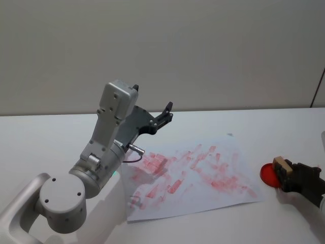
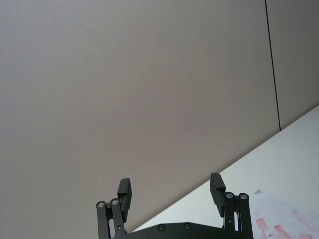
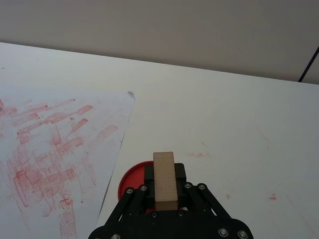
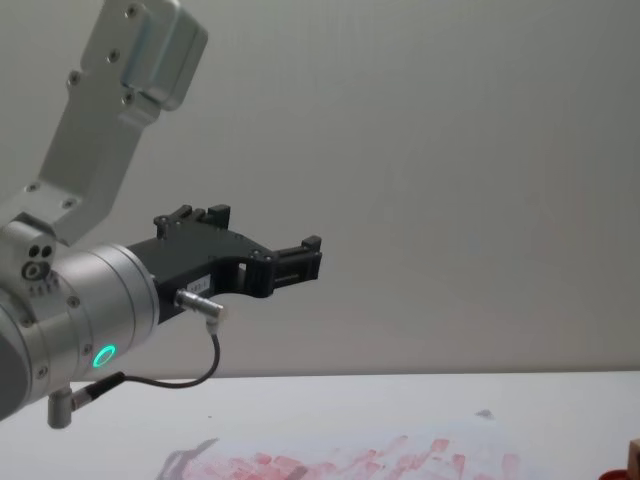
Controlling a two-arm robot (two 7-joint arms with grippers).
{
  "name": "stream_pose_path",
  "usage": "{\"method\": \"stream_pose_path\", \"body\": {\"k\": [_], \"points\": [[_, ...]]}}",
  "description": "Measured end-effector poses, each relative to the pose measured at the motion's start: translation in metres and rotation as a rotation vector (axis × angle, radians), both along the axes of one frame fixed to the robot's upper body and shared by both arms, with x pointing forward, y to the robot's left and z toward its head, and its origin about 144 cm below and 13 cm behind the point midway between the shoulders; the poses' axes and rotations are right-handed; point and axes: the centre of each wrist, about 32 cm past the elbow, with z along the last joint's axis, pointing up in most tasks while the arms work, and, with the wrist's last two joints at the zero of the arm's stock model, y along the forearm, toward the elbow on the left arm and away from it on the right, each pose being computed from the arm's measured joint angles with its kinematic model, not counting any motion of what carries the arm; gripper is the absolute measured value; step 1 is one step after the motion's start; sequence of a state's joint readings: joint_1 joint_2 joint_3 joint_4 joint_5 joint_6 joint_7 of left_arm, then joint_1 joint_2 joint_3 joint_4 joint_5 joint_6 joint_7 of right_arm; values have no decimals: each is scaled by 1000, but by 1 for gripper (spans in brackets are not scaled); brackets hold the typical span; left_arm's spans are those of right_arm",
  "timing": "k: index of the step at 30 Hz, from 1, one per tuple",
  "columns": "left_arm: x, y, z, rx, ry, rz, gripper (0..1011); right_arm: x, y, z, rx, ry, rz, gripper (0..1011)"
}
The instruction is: Use the one hand to pick up the stamp and affix it onto the A4 paper.
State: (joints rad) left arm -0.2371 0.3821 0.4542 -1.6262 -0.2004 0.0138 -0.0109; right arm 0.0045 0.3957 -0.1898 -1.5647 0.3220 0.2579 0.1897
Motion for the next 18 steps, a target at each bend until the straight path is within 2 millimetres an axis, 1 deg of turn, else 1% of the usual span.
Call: {"method": "stream_pose_path", "body": {"k": [9,18], "points": [[0,0,0,0,0,0,1001,1,0,3,-2,-26,14,217],[0,0,0,0,0,0,1001,6,4,16,6,-115,82,218]]}}
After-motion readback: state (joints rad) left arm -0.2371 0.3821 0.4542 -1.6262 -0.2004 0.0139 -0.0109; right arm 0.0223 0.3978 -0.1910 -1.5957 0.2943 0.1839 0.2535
